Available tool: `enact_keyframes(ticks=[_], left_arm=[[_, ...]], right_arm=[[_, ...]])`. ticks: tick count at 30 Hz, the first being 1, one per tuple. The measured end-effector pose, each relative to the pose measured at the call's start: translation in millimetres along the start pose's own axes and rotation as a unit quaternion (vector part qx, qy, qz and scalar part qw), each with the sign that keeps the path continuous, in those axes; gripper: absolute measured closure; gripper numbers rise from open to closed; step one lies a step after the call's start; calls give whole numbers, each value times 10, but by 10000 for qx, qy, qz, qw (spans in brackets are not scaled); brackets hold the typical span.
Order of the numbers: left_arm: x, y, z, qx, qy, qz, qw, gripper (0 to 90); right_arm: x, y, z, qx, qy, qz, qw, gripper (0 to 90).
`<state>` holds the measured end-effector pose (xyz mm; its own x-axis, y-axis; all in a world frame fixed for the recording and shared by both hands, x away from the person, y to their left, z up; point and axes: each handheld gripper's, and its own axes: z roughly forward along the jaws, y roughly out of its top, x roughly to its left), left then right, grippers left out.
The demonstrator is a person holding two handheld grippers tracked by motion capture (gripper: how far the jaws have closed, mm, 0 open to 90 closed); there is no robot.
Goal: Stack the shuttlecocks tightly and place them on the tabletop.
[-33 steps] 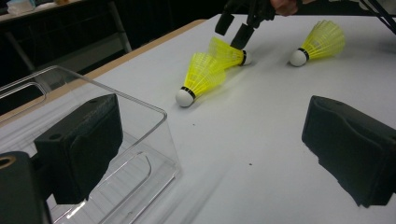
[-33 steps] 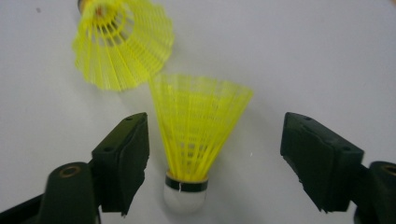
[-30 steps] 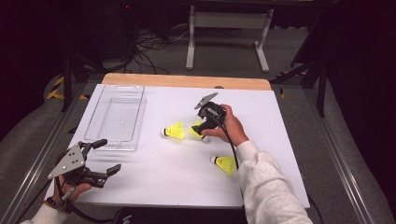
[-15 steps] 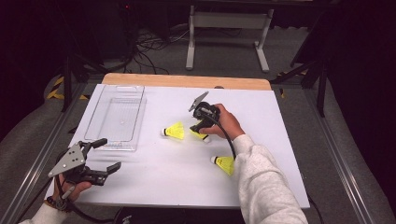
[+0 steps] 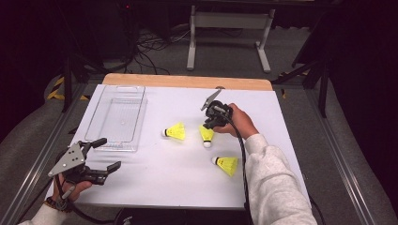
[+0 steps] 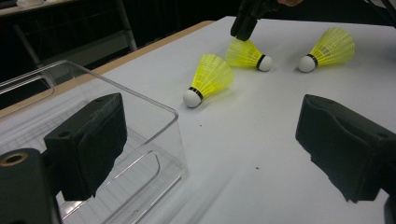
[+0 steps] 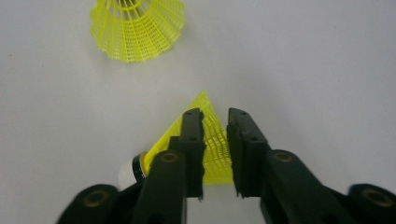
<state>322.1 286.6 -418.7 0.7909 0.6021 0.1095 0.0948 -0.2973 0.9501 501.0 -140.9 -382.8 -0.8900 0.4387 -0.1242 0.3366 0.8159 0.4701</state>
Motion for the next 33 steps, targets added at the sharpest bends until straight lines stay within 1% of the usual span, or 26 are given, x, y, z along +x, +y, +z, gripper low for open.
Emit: enact_keyframes(ticks=[1,2,4,6,8,10,11,15,17,19,21,22,23,26,27,28,29,31,32,33], left_arm=[[2,2,-1,19,-1,3,10000,99],[3,3,0,23,-6,-2,10000,100],[2,5,1,28,-2,-13,10000,101],[2,8,-1,25,8,-14,10000,102],[4,12,-7,26,17,-8,10000,105],[11,11,-8,0,29,-8,10000,104],[14,14,-9,27,46,11,10000,104],[14,16,-10,13,64,2,10000,104],[14,17,-10,9,58,-5,10000,104],[12,21,-15,14,63,-1,10000,104],[14,21,-16,3,60,-11,10000,103],[16,22,-16,-20,68,3,10000,100],[16,22,-16,-20,68,3,10000,100],[11,24,-20,6,63,39,10000,98],[9,25,-20,5,54,42,10000,97],[4,26,-19,7,47,42,10000,96],[2,27,-19,18,49,58,10000,96],[-1,29,-16,26,34,58,10000,96],[-5,29,-10,31,25,69,10000,96],[-8,30,-8,37,27,80,10000,95]], right_arm=[[-13,-29,-14,-18,53,13,10000,878],[-18,-45,-23,-35,82,43,10000,897],[-32,-90,-39,-101,188,91,9997,900],[-34,-118,-55,-123,193,101,9997,900],[-36,-155,-85,-251,275,166,9992,900],[-32,-186,-106,-334,292,216,9988,900],[-27,-196,-112,-357,274,241,9987,900],[-28,-235,-161,-687,210,378,9967,900],[-27,-234,-176,-740,180,423,9962,900],[0,-202,-196,-929,104,499,9944,900],[13,-190,-197,-961,74,518,9940,900],[41,-161,-195,-1136,53,635,9915,900],[41,-161,-195,-1136,53,635,9915,900],[95,-128,-174,-1293,-49,771,9886,900],[112,-123,-166,-1374,-134,886,9865,900],[122,-126,-164,-1456,-124,996,9842,900],[131,-129,-160,-1515,-111,1048,9828,900],[152,-145,-146,-1539,-139,1093,9819,900],[164,-159,-132,-1503,-144,1111,9823,900],[169,-193,-125,-1566,-143,1163,9807,900]])
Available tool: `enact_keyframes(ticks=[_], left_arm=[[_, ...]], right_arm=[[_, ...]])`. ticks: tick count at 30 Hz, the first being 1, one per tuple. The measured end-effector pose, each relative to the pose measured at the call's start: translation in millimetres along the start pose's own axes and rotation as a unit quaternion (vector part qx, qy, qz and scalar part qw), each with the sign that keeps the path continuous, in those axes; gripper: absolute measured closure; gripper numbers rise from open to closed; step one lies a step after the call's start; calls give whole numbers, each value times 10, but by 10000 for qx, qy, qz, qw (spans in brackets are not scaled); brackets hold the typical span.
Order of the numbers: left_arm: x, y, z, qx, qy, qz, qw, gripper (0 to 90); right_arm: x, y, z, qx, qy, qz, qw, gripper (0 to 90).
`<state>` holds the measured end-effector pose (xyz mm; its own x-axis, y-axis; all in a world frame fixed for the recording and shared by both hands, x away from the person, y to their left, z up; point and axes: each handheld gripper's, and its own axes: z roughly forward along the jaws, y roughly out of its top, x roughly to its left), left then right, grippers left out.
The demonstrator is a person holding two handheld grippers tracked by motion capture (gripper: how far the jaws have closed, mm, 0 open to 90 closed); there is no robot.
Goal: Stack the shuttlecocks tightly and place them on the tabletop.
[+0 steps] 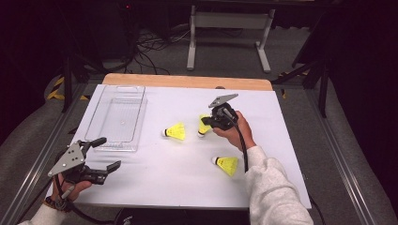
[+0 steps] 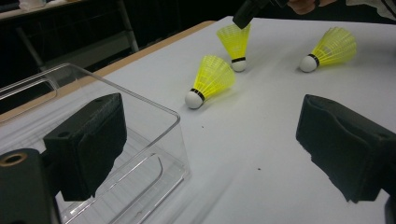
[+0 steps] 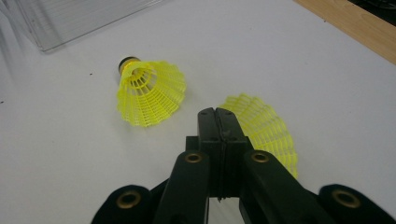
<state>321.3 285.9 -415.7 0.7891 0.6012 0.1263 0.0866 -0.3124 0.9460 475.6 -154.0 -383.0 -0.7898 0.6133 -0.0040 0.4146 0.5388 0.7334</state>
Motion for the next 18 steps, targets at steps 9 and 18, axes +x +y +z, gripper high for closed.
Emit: enact_keyframes(ticks=[9,18], left_arm=[[-17,11,21,33,-38,49,10000,89],[-41,21,59,56,-91,116,9999,83]], right_arm=[[-98,-309,-177,-141,-36,442,9989,894],[-142,-648,-202,26,-9,611,9981,877]])
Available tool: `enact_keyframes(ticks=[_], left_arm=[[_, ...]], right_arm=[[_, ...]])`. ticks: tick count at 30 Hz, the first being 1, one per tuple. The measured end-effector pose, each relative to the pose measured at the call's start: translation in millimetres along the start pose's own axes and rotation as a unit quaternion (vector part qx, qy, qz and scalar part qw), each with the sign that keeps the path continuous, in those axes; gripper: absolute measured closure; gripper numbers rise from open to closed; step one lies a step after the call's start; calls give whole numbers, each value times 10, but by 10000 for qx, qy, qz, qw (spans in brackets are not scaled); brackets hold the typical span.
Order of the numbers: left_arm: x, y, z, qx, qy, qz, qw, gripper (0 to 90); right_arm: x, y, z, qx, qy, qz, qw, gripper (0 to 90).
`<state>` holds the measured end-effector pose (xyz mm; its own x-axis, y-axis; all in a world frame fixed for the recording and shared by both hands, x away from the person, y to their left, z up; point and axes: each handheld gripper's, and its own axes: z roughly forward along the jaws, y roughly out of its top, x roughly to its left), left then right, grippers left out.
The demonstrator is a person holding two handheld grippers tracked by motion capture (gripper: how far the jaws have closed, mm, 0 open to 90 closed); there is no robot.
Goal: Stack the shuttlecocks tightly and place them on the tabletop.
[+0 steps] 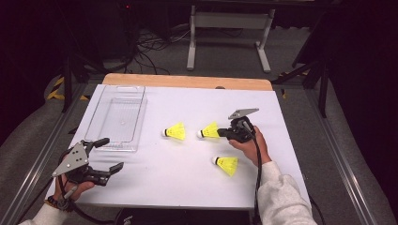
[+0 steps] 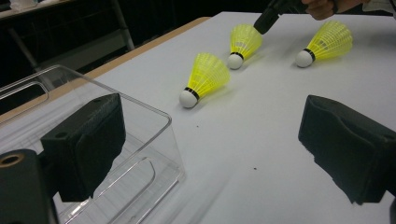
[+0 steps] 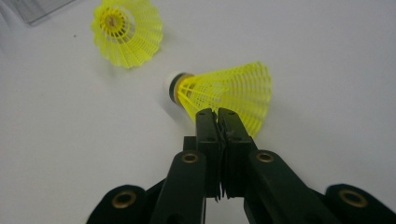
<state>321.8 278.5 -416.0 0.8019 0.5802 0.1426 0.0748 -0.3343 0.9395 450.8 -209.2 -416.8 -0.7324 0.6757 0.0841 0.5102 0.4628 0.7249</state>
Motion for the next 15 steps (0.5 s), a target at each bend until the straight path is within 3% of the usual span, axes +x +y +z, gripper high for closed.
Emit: enact_keyframes(ticks=[10,15], left_arm=[[-8,1,19,33,-52,-4,10000,81],[-8,2,20,46,-44,22,10000,81]], right_arm=[[24,-142,57,81,37,-38,10000,837],[40,-120,72,103,-20,-269,9996,756]])
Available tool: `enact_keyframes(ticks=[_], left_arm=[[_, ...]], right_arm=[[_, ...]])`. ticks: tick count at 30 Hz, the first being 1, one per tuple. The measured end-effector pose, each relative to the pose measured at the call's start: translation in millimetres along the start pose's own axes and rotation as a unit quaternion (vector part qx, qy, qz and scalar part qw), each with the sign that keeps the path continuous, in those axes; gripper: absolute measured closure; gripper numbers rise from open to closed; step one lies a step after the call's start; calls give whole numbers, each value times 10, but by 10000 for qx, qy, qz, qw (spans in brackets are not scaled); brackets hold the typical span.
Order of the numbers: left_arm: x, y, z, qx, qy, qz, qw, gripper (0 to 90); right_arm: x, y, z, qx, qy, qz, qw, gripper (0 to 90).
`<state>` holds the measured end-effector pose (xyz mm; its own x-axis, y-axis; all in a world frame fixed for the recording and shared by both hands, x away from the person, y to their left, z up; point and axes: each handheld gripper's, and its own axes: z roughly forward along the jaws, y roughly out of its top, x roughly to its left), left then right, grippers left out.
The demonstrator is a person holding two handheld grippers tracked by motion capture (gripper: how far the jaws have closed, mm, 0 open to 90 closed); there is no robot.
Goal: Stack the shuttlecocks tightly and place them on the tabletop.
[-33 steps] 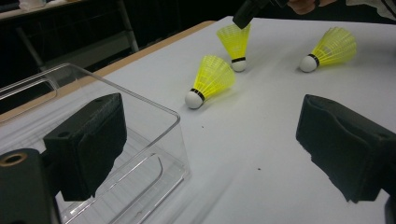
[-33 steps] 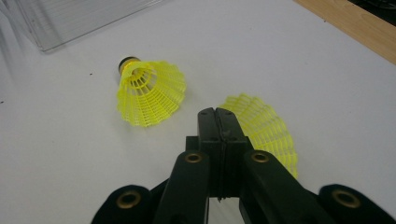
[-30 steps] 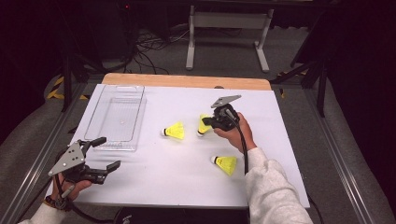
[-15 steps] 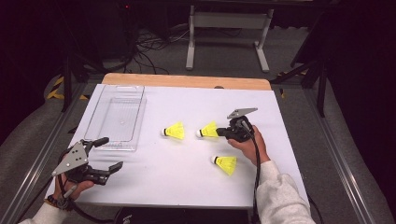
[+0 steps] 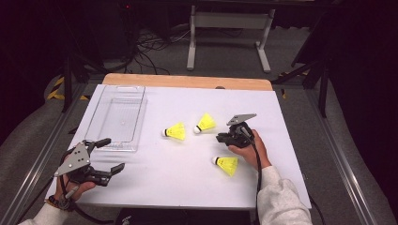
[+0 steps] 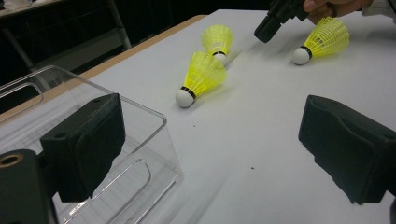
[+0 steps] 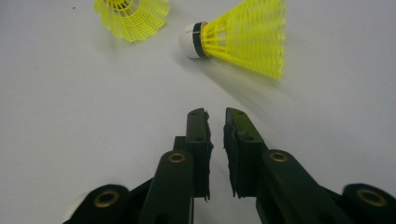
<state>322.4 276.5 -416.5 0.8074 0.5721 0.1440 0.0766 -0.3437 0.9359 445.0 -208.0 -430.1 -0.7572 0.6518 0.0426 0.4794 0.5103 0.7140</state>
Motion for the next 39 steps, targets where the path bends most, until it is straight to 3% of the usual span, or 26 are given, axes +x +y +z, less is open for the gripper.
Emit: enact_keyframes(ticks=[4,5,6,8,9,12,16,21,27,29,39], left_arm=[[13,-3,9,26,8,-3,10000,81],[14,-2,10,18,-2,-2,10000,81],[18,-3,15,19,-15,-7,10000,81],[22,-6,18,29,-12,-23,10000,80],[29,-10,22,6,-31,-39,10000,80],[41,-20,22,38,-45,-37,10000,80],[55,-30,11,6,-60,-88,9999,79],[74,-44,4,-13,-79,-116,9999,80],[80,-50,-2,-9,-110,-113,9999,79],[78,-49,-6,-17,-114,-117,9999,79],[38,-24,4,4,-91,-35,10000,78]], right_arm=[[-81,183,-17,-13,-253,-294,9992,614],[-107,242,-9,-21,-292,-386,9988,539],[-150,346,19,-56,-188,-433,9989,423],[-168,410,45,-61,-176,-485,9987,380],[-186,555,110,-166,-84,-637,9978,292],[-169,748,229,-140,-2,-836,9964,182],[-192,917,369,80,48,-868,9962,140],[-241,1076,614,342,146,-960,9947,131],[-323,1032,759,514,296,-656,9961,147],[-327,989,769,632,476,-561,9953,170],[-198,794,552,588,800,-771,9921,585]])
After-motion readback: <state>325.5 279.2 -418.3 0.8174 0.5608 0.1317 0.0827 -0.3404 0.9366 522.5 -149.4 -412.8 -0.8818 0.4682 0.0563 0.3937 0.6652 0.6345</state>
